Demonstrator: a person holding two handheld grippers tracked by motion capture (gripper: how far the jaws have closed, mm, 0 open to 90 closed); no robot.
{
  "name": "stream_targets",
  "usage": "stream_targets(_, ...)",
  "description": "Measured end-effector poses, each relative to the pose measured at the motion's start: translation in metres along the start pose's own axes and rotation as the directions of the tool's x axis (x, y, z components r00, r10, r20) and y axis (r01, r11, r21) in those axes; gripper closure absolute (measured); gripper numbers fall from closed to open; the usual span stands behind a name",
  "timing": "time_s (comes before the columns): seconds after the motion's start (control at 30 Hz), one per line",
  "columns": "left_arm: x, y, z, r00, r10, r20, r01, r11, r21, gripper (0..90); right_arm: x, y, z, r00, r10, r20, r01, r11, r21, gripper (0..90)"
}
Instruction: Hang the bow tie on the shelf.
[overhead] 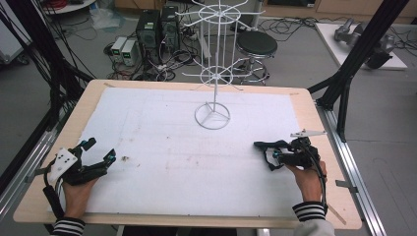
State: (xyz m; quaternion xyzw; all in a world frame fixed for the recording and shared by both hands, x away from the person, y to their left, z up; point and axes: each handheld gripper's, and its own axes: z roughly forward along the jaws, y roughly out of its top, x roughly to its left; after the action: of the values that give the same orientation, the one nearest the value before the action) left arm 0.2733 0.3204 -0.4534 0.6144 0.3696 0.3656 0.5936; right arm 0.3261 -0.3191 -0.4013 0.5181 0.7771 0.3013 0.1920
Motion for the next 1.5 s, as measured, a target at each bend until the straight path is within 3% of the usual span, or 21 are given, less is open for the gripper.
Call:
stream_targets(0.07,0.000,0.000,0.000,1.0000,0.000,-0.001,0.000,1.0000,0.000,16.1,-0.001,-0.001,0.005,0.9999,0.003,0.013,-0.004,0.999,0.050,41.7)
stream_targets(0.43,-0.001,0.000,0.000,1.0000,0.000,-0.001,0.000,1.0000,-0.002,16.1,-0.004,-0.001,0.014,0.9989,0.011,0.045,-0.016,0.993,0.118,46.0)
stream_targets(0.67,-0.001,0.000,0.000,1.0000,0.000,-0.001,0.000,1.0000,-0.002,16.1,-0.006,0.000,0.021,0.9990,0.007,0.044,-0.013,0.987,0.158,54.0)
stream_targets(0.8,0.000,0.000,0.000,1.0000,0.002,0.001,-0.002,1.0000,0.000,16.1,-0.005,0.000,0.024,0.9994,-0.003,0.036,-0.003,0.986,0.167,59.2)
stream_targets(0.87,0.000,0.000,0.000,1.0000,0.001,0.001,-0.001,1.0000,-0.001,16.1,-0.004,0.001,0.025,0.9996,-0.006,0.028,0.001,0.984,0.176,66.8)
stream_targets(1.03,0.000,0.000,0.000,1.0000,0.000,0.001,0.000,1.0000,0.000,16.1,-0.003,0.001,0.027,0.9993,-0.016,0.033,0.010,0.982,0.190,71.7)
stream_targets(1.2,0.000,0.000,0.000,1.0000,0.001,0.002,-0.001,1.0000,0.001,16.1,0.000,0.002,0.028,0.9983,-0.046,0.037,0.038,0.979,0.198,87.2)
stream_targets(1.5,0.000,0.000,0.000,1.0000,0.002,0.002,-0.002,1.0000,-0.001,16.1,0.004,0.002,0.025,0.9969,-0.058,0.054,0.048,0.984,0.172,87.9)
